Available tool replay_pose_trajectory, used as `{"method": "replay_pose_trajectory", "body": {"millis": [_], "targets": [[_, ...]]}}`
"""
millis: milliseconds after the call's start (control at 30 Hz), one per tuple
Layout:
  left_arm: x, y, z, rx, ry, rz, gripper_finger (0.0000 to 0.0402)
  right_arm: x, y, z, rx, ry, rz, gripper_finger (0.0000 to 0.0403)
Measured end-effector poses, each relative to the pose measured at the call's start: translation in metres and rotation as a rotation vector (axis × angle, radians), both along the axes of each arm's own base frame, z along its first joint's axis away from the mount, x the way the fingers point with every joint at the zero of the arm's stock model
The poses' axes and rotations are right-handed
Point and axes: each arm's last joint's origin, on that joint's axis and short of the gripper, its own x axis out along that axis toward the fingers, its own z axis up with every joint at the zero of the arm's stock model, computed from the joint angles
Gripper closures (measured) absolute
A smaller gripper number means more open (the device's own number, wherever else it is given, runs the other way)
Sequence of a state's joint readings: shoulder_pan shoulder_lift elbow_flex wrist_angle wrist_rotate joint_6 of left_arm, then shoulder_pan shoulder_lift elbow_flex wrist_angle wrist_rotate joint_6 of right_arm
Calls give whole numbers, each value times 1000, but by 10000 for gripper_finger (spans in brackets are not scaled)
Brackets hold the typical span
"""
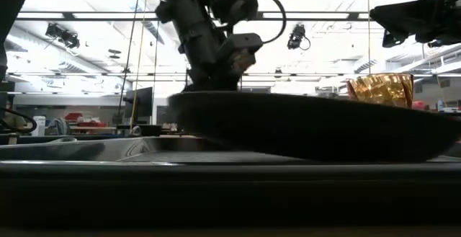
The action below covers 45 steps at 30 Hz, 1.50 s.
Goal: Pick and place plate/cup/fork/spoon on tray
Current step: Put the black plate on the black serving tray to the bottom left of the yellow glass cup
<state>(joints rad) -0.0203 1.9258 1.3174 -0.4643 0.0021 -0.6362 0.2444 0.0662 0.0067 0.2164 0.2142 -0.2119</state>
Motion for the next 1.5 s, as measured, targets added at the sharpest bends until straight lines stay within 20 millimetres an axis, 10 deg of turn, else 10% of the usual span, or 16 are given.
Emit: {"method": "replay_pose_trajectory", "body": {"millis": [1500], "targets": [[26,-20,-14,37,-206,-125,312,-1,0,4,11,-44,0,357]]}}
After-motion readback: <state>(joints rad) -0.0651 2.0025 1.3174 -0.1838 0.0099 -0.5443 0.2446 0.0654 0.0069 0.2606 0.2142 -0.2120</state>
